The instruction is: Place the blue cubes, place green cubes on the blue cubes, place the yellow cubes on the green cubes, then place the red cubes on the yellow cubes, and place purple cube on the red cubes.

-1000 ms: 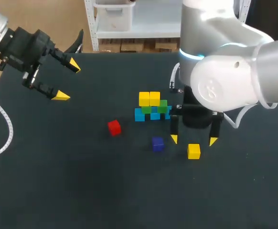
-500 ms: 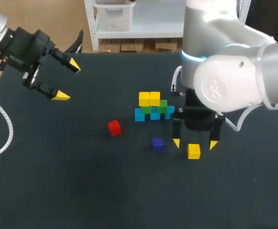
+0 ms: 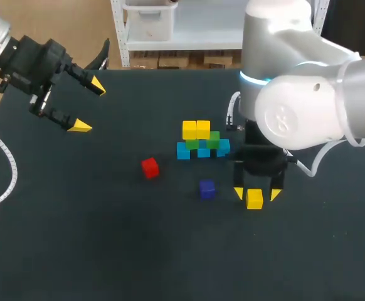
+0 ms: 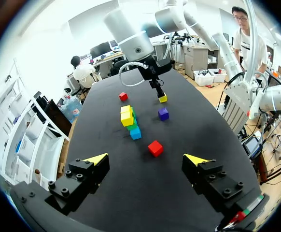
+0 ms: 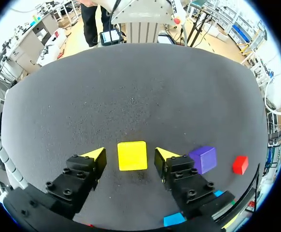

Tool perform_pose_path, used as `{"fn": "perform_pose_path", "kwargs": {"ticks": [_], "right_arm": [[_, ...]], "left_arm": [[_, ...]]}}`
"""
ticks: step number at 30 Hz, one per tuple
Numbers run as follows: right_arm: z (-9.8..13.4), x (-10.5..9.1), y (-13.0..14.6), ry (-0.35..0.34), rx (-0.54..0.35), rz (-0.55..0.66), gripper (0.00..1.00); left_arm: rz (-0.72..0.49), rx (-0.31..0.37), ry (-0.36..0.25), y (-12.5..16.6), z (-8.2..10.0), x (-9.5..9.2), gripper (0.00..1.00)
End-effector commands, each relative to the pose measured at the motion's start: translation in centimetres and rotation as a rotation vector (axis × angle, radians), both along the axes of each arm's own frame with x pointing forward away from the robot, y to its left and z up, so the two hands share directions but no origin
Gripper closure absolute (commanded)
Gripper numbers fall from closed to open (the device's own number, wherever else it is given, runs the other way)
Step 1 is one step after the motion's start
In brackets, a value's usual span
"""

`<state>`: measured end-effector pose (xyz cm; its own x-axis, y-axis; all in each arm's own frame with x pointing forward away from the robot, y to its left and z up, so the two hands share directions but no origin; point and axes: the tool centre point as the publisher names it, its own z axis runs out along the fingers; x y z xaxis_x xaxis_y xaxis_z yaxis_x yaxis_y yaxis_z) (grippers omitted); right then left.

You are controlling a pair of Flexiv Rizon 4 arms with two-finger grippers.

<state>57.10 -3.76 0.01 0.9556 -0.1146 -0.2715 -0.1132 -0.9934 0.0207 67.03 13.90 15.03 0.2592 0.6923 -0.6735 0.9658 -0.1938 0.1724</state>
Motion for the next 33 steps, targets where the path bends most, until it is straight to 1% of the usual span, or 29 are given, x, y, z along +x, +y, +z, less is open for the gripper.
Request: {"fn": "perform_pose_path", "kwargs": {"ticks": [1,3,4,5,8,9,10,11,12,15,17,19,20,21,22,24,25,27,28,29,30,31,33], "right_arm": [[-0.5,0.1,0.0,0.005,-0.001,0.004,0.33],[-0.5,0.2,0.0,0.009,0.000,0.004,0.35],[-0.6,0.3,0.0,0.010,0.001,0.004,0.39],[-0.6,0.3,0.0,0.011,0.000,0.004,0.51],[-0.7,0.4,-0.1,0.013,-0.001,0.004,0.60],[-0.7,0.4,-0.2,0.013,-0.001,0.003,0.68],[-0.7,0.4,-0.3,0.014,-0.001,0.003,0.79],[-0.7,0.5,-0.3,0.014,0.000,0.002,0.94],[-0.6,0.5,-0.4,0.017,0.001,-0.003,1.00],[-0.1,0.5,-0.5,0.023,0.006,-0.039,1.00],[0.4,0.7,-0.5,0.010,0.008,-0.087,1.00],[1.0,1.1,-0.5,-0.015,-0.022,-0.179,1.00],[1.3,1.6,-0.6,-0.051,-0.053,-0.252,1.00],[1.7,2.2,-0.6,-0.058,-0.086,-0.367,1.00],[2.2,2.8,-0.6,-0.061,-0.089,-0.469,1.00],[3.1,3.9,-0.8,-0.099,-0.118,-0.652,1.00],[3.6,4.3,-0.7,-0.082,-0.092,-0.729,1.00],[4.3,5.1,-0.7,-0.111,-0.074,-0.878,1.00],[4.6,5.4,-0.7,-0.100,-0.055,-0.932,1.00],[5.0,5.7,-0.7,-0.104,-0.045,-1.008,1.00],[5.2,6.1,-0.7,-0.116,-0.027,-1.062,1.00],[5.4,6.4,-0.7,-0.109,-0.022,-1.104,1.00],[5.7,7.2,-0.9,-0.102,-0.001,-1.231,1.00]], "left_arm": [[-0.001,-0.002,-0.004,0.1,-0.1,0.0,0.00],[-0.001,-0.002,-0.004,0.1,-0.1,0.0,0.00],[-0.001,-0.002,-0.004,0.1,-0.1,0.0,0.00],[-0.001,-0.002,-0.004,0.1,-0.1,0.0,0.00],[-0.001,-0.002,-0.004,0.1,-0.1,0.0,0.00],[-0.001,-0.002,-0.004,0.1,-0.1,0.0,0.00],[-0.001,-0.002,-0.004,0.1,-0.1,0.0,0.00],[-0.001,-0.002,-0.004,0.1,-0.1,0.0,0.00],[-0.001,-0.002,-0.004,0.1,-0.1,0.0,0.00],[-0.001,-0.002,-0.004,0.1,-0.1,0.0,0.00],[-0.001,-0.002,-0.004,0.1,-0.1,0.0,0.00],[-0.001,-0.002,-0.004,0.1,-0.1,0.0,0.00],[-0.001,-0.002,-0.004,0.1,-0.1,0.0,0.00],[-0.001,-0.002,-0.004,0.1,-0.1,0.0,0.00],[-0.001,-0.002,-0.004,0.1,-0.1,0.0,0.00],[-0.001,-0.002,-0.004,0.1,-0.1,0.0,0.00],[-0.001,-0.002,-0.004,0.1,-0.1,0.0,0.00],[-0.001,-0.002,-0.004,0.1,-0.1,0.0,0.00],[-0.001,-0.002,-0.004,0.1,-0.1,0.0,0.00],[-0.001,-0.002,-0.004,0.1,-0.1,0.0,0.00],[-0.001,-0.002,-0.004,0.1,-0.1,0.0,0.00],[-0.001,-0.002,-0.004,0.1,-0.1,0.0,0.00],[-0.001,-0.002,-0.004,0.1,-0.1,0.0,0.00]]}}
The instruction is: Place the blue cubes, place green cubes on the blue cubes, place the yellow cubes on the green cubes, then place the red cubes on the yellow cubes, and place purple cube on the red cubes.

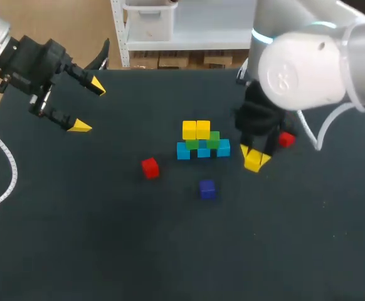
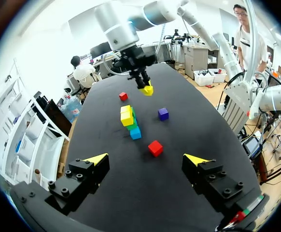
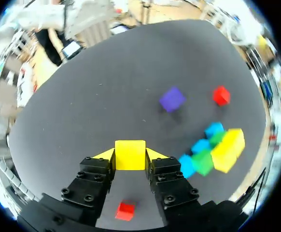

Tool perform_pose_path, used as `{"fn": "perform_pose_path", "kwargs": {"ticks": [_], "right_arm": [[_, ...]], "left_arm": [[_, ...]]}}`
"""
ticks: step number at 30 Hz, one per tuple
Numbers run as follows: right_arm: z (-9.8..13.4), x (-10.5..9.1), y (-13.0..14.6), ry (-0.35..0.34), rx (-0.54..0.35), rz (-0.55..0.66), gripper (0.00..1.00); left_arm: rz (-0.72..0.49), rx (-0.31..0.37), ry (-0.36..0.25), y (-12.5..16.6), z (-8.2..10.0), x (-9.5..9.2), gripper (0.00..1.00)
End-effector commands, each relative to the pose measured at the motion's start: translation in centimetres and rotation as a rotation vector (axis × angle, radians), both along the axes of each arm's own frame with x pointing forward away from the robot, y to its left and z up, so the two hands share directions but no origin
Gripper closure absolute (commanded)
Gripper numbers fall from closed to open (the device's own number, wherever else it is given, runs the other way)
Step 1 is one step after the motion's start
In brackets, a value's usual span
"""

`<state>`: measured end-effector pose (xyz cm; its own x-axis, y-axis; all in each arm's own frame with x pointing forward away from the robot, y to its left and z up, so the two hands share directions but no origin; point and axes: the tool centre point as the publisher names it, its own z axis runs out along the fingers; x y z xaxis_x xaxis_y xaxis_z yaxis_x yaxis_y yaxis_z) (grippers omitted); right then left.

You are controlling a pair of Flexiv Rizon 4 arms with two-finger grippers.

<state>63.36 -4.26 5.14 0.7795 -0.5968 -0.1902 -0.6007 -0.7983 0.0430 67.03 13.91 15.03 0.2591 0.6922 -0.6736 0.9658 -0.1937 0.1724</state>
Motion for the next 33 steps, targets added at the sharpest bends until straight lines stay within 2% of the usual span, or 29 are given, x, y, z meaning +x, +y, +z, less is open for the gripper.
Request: {"fn": "perform_pose_path", "kwargs": {"ticks": [1,3,5,7,10,15,17,22,29,33], "right_arm": [[0.6,1.3,-0.4,-0.066,0.049,-0.744,1.00],[0.8,2.3,-0.6,-0.079,0.073,-0.866,1.00],[1.0,3.4,-0.7,-0.119,0.064,-0.967,1.00],[1.3,4.2,-0.7,-0.113,0.098,-1.085,1.00],[2.0,5.2,-0.5,-0.116,0.182,-1.253,1.00],[3.2,6.2,0.4,-0.174,0.301,-1.433,1.00],[4.0,6.6,0.8,-0.203,0.341,-1.481,1.00],[5.0,7.0,1.4,-0.252,0.378,-1.569,1.00],[5.0,7.4,1.5,-0.251,0.347,-1.667,1.00],[4.7,7.4,1.6,-0.209,0.346,-1.674,1.00]], "left_arm": [[-0.001,-0.002,-0.004,0.0,-0.1,0.0,0.00],[-0.001,-0.002,-0.004,0.0,-0.1,0.0,0.00],[-0.001,-0.002,-0.004,0.0,-0.1,0.0,0.00],[-0.001,-0.002,-0.004,0.0,-0.1,0.0,0.00],[-0.001,-0.002,-0.004,0.0,-0.1,0.0,0.00],[-0.001,-0.002,-0.004,0.0,-0.1,0.0,0.00],[-0.001,-0.002,-0.004,0.0,-0.1,0.0,0.00],[-0.001,-0.002,-0.004,0.0,-0.1,0.0,0.00],[-0.001,-0.002,-0.004,0.0,-0.1,0.0,0.00],[-0.001,-0.002,-0.004,0.0,-0.1,0.0,0.00]]}}
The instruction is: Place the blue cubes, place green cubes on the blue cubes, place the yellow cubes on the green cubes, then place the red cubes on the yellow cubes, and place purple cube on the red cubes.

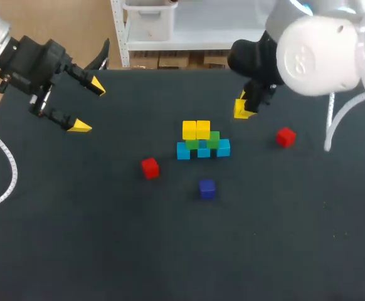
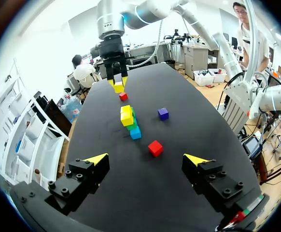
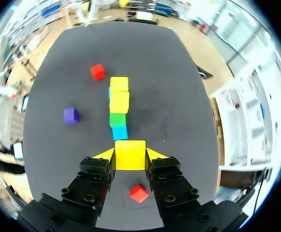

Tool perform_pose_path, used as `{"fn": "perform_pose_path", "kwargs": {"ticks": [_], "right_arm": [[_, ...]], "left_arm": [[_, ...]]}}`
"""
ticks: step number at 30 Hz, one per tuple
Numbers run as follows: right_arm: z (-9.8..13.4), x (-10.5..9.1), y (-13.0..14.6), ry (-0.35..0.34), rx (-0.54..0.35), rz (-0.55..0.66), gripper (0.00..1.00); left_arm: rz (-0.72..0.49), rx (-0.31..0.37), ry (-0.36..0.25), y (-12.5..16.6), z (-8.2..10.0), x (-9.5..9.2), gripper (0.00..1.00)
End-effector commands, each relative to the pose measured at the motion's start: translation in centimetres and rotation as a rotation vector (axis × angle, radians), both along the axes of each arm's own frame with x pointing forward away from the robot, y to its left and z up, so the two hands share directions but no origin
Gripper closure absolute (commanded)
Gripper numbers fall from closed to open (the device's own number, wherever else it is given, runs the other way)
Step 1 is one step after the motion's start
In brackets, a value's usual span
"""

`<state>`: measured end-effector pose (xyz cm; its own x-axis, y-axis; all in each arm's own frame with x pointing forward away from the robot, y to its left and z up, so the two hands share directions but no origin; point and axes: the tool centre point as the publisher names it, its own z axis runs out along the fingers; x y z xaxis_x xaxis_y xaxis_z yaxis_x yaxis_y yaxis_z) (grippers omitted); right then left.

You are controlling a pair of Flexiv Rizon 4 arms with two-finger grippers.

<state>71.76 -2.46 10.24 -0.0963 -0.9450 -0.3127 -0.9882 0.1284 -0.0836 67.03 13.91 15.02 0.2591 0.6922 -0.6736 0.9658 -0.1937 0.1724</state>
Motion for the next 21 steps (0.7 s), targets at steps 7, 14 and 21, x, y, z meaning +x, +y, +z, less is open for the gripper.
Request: {"fn": "perform_pose_path", "kwargs": {"ticks": [7,14,21], "right_arm": [[-0.9,-1.2,0.7,-0.080,0.130,-0.580,1.00],[-1.0,-1.5,1.1,-0.043,0.114,-0.484,1.00],[-0.8,-1.7,0.6,-0.015,0.094,-0.373,1.00]], "left_arm": [[-0.001,-0.002,-0.004,0.0,-0.1,0.0,0.00],[-0.001,-0.002,-0.004,0.0,-0.1,0.0,0.00],[-0.001,-0.002,-0.004,0.0,-0.1,0.0,0.00]]}}
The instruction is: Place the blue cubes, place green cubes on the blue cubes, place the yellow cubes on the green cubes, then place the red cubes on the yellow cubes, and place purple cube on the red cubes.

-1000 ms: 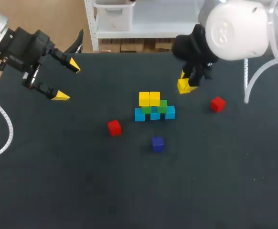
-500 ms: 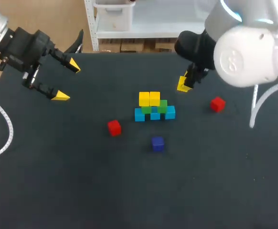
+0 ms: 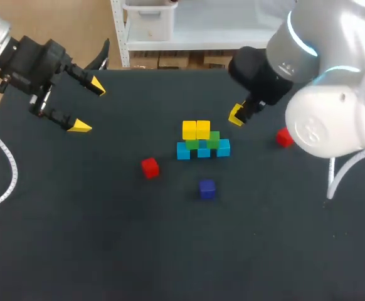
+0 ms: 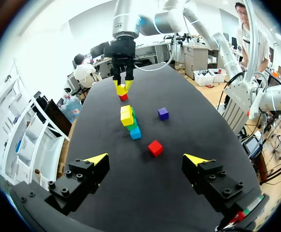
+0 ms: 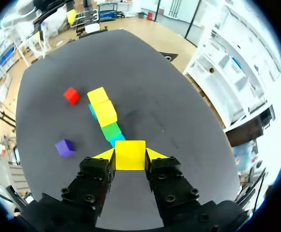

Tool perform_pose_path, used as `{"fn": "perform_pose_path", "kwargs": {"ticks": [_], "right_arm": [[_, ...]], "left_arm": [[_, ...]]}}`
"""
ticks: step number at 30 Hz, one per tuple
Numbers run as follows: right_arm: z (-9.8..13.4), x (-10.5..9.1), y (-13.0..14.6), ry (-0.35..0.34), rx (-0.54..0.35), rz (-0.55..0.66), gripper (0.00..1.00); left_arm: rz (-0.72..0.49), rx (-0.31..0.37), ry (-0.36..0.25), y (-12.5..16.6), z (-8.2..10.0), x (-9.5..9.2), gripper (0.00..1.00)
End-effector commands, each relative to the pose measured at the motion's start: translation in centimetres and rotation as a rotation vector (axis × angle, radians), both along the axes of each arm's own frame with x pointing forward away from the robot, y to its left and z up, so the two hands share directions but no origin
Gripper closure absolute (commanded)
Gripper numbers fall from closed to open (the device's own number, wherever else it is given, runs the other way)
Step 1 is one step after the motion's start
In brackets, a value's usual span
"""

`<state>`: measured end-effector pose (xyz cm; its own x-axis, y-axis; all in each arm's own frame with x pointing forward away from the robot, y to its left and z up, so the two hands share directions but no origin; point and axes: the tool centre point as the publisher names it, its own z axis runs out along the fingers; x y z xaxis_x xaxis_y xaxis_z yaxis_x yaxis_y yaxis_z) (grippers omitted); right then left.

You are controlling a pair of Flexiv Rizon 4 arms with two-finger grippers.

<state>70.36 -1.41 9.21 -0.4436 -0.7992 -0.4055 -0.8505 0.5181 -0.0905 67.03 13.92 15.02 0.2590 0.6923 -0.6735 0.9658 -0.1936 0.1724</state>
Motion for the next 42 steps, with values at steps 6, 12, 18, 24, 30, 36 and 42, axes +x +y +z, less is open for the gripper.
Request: {"fn": "perform_pose_path", "kwargs": {"ticks": [6,12,18,24,30,36,42], "right_arm": [[0.1,-0.5,-0.9,0.101,0.024,0.140,1.00],[0.1,-0.7,-1.0,0.147,0.017,0.235,1.00],[-0.2,-0.8,-0.9,0.159,-0.008,0.273,1.00],[-0.6,-1.0,-0.6,0.161,-0.034,0.312,1.00],[-0.8,-1.0,-0.2,0.163,-0.070,0.367,1.00],[-1.2,-0.8,-0.2,0.168,-0.087,0.376,1.00],[-1.8,-0.7,0.4,0.176,-0.091,0.399,1.00]], "left_arm": [[-0.001,-0.002,-0.004,0.0,-0.1,0.0,0.00],[-0.001,-0.002,-0.004,0.0,-0.1,0.0,0.00],[-0.001,-0.002,-0.004,0.0,-0.1,0.0,0.00],[-0.001,-0.002,-0.004,0.0,-0.1,0.0,0.00],[-0.001,-0.002,-0.004,0.0,-0.1,0.0,0.00],[-0.001,-0.002,-0.004,0.0,-0.1,0.0,0.00],[-0.001,-0.002,-0.004,0.0,-0.1,0.0,0.00]]}}
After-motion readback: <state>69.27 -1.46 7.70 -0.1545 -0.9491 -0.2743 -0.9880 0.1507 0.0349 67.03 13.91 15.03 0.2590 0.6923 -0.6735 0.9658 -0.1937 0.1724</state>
